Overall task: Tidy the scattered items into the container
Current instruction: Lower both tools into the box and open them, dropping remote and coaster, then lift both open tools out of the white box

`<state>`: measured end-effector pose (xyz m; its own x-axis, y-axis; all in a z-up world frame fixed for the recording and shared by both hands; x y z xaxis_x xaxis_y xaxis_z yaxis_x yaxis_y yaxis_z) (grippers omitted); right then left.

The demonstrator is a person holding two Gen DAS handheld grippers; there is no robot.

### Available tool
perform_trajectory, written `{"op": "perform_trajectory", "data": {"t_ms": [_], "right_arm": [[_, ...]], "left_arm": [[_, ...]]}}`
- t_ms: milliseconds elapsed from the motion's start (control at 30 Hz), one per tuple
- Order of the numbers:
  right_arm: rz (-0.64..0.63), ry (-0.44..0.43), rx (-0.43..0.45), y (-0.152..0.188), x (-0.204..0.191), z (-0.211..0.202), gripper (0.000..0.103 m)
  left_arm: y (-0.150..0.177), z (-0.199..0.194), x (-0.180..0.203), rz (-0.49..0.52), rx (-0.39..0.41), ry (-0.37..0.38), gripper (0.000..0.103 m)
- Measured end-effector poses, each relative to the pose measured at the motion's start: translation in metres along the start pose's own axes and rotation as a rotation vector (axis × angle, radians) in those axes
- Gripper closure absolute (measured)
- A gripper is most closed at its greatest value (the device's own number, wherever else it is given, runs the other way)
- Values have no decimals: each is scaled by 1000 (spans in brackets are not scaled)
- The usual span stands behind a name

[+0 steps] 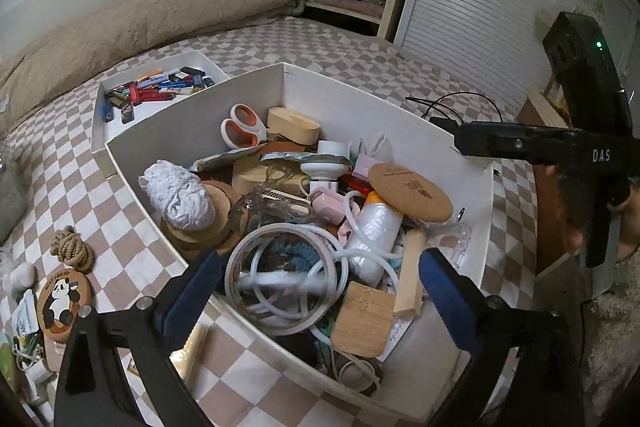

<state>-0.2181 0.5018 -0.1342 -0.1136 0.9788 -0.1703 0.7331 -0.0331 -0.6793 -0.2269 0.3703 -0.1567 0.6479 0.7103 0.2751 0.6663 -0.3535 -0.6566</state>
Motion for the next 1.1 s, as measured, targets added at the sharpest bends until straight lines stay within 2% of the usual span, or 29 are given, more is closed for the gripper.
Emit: {"op": "perform_trajectory", "data": {"t_ms": [700, 1100], "right_arm": [[-7, -6, 11, 10, -24, -17, 0], [-28, 20, 39, 23, -40, -30, 0]], "left_arm": [[-3, -37, 9, -30, 60, 16, 3], [2, -63, 4, -56, 108, -35, 0]]}}
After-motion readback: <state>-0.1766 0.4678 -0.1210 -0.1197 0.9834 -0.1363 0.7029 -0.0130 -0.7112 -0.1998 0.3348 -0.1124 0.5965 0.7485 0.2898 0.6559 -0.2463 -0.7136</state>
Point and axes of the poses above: each gripper's, at about its wrist camera, not at the fingertips, and z roughly the way its jaws point, x to its right, y to its underside, the point moved 7 cm from there along z, roughly the way its jaws point, and after that the axes turned 8 degrees about -z, right-handed, at the moved point
